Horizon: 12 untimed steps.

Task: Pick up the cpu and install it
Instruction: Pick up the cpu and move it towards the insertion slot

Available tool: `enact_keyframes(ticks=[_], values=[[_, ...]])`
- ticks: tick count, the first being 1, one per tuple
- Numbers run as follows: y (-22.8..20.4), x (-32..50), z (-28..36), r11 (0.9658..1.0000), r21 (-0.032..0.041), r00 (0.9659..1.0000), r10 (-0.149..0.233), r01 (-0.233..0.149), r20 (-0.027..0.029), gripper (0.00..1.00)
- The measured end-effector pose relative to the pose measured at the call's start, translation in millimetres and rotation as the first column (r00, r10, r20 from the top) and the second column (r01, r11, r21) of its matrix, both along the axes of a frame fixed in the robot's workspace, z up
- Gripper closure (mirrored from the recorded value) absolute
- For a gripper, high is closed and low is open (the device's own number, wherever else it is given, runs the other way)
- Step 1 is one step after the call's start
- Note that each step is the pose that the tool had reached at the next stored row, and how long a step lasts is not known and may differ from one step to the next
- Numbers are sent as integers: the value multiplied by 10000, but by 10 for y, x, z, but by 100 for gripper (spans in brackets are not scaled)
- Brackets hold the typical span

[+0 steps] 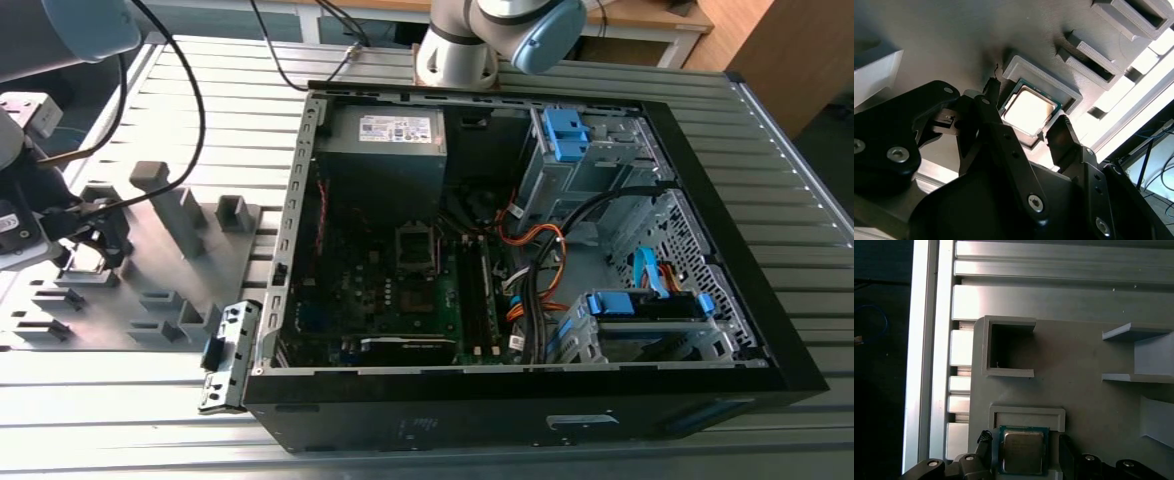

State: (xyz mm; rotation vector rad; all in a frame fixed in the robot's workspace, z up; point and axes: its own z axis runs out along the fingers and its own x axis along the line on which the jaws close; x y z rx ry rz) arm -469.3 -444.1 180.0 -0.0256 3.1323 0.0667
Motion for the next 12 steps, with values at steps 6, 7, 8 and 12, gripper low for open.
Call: enact_keyframes(ticks=[6, 7, 8, 12], values=[[0, -18, 0, 10000, 1, 10000, 1, -1, 1, 36], [0, -19, 0, 10000, 1, 10000, 0, 0, 1, 36], [0, -19, 0, 10000, 1, 10000, 0, 0, 1, 36], [0, -20, 0, 10000, 1, 10000, 0, 0, 1, 36]])
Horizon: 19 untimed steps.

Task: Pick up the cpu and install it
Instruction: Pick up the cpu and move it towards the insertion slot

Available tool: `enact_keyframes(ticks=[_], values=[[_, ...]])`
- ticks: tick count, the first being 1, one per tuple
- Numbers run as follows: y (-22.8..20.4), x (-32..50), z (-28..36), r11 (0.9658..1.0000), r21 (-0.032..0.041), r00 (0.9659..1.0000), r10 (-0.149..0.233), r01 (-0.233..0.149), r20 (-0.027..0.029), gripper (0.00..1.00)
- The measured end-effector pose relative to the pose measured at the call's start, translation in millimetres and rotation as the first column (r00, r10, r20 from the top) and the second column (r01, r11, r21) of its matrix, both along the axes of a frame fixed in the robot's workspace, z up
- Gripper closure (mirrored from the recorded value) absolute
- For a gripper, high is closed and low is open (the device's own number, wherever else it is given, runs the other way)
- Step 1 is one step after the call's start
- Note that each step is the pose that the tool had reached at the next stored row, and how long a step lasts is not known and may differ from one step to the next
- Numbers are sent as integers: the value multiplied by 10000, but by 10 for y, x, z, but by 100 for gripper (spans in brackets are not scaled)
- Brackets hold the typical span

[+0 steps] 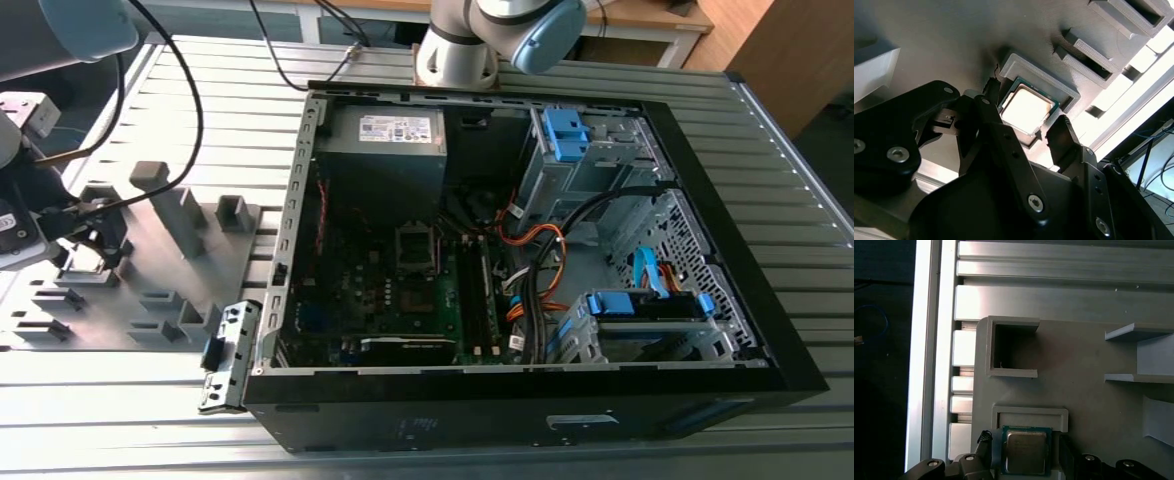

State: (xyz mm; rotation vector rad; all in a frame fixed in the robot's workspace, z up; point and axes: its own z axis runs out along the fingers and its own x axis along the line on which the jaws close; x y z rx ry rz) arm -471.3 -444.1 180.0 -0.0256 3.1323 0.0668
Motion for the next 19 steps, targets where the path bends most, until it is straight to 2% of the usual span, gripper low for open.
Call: enact_keyframes(ticks=[1, 2, 19], values=[[0, 0, 0, 10000, 0, 10000, -1, 1, 0, 37], [0, -1, 0, 10000, 0, 10000, 0, 0, 0, 44], [1, -3, 14, 10000, 8, 10000, -1, 1, 1, 44]])
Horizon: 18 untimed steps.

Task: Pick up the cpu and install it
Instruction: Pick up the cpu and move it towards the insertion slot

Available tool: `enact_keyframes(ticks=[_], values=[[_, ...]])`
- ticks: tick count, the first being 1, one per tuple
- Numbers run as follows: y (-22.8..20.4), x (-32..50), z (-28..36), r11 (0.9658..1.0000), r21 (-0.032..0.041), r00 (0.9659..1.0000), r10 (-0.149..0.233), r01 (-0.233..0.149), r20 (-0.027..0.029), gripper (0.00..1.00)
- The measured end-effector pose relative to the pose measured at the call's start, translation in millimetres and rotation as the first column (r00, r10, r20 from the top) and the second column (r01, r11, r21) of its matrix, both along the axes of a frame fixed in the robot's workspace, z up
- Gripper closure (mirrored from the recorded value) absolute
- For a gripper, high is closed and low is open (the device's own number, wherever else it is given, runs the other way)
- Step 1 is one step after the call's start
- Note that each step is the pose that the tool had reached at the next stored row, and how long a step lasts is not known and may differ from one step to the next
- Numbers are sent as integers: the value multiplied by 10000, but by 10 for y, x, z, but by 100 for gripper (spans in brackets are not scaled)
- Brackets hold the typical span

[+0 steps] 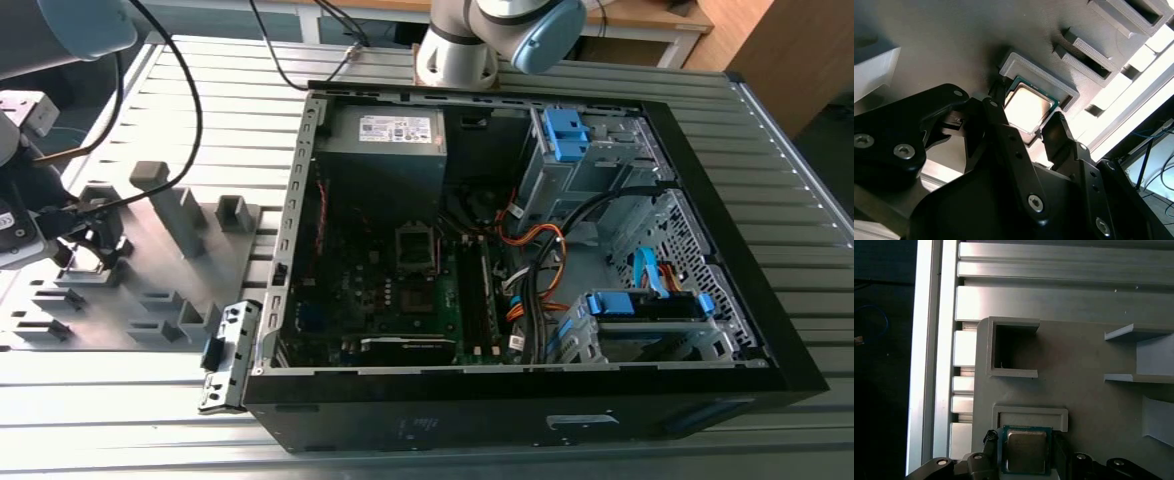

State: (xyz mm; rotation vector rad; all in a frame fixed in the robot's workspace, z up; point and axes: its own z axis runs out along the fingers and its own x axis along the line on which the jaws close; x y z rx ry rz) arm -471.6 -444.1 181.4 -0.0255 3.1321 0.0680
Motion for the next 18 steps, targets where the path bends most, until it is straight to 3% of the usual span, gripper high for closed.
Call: enact_keyframes(ticks=[15, 17, 18], values=[[0, 0, 8, 10000, 8, 10000, 0, 0, 0, 44], [0, 0, 9, 10000, 8, 10000, 0, 0, -1, 45], [0, 0, 9, 10000, 8, 10000, 0, 0, -1, 52]])
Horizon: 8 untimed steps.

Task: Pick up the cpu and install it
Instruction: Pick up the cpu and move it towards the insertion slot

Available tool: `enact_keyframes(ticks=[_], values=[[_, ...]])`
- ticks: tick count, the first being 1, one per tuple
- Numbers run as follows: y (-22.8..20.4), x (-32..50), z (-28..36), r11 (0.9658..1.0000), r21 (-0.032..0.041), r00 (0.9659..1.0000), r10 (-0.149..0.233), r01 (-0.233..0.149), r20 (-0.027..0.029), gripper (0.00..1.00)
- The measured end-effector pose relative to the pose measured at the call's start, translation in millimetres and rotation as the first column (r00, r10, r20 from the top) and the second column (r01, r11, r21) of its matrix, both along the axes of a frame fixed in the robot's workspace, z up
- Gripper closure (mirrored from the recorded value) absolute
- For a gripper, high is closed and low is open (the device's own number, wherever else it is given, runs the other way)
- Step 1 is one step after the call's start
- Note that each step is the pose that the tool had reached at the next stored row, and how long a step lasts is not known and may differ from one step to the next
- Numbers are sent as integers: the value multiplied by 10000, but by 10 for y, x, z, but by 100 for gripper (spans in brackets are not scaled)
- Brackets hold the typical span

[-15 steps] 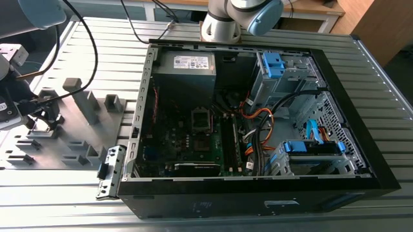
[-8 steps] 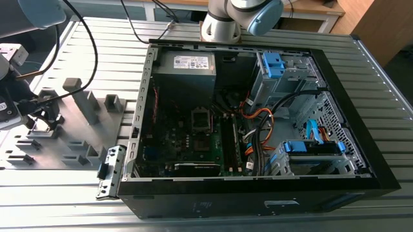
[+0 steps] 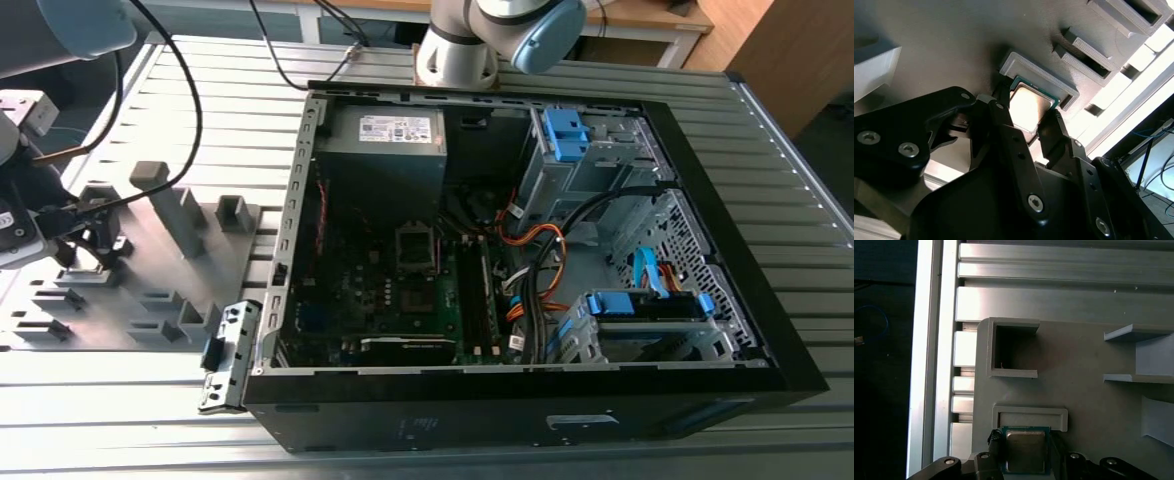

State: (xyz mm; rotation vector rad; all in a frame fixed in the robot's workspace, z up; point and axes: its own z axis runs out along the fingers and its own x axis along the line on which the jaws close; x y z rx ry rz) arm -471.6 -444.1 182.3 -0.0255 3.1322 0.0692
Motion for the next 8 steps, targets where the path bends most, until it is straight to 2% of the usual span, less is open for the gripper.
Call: enact_keyframes(ticks=[8], values=[[0, 0, 2, 10000, 0, 10000, 0, 0, 0, 53]])
